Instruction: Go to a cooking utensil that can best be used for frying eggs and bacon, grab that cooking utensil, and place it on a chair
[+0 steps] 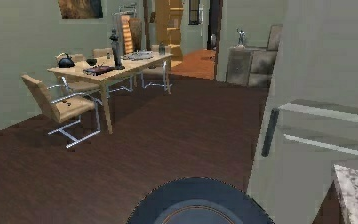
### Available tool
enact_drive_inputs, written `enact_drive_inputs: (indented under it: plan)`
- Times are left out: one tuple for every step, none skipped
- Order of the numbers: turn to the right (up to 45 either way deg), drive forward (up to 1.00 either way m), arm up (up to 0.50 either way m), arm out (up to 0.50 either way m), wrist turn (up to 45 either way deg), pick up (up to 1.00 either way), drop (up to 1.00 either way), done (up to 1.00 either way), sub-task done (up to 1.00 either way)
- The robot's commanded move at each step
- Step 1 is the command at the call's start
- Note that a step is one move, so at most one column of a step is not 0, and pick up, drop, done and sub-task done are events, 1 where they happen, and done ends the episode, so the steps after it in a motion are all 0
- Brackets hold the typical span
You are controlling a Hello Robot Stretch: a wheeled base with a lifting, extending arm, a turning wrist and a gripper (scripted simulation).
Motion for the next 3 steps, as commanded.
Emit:
enact_drive_inputs:
  plan:
    - [45.0, 0.0, 0.0, 0.0, 0.0, 0.0, 0.0, 0.0, 0.0]
    - [-45.0, 0.0, 0.0, 0.0, 0.0, 0.0, 0.0, 0.0, 0.0]
    - [45.0, 0.0, 0.0, 0.0, 0.0, 0.0, 0.0, 0.0, 0.0]
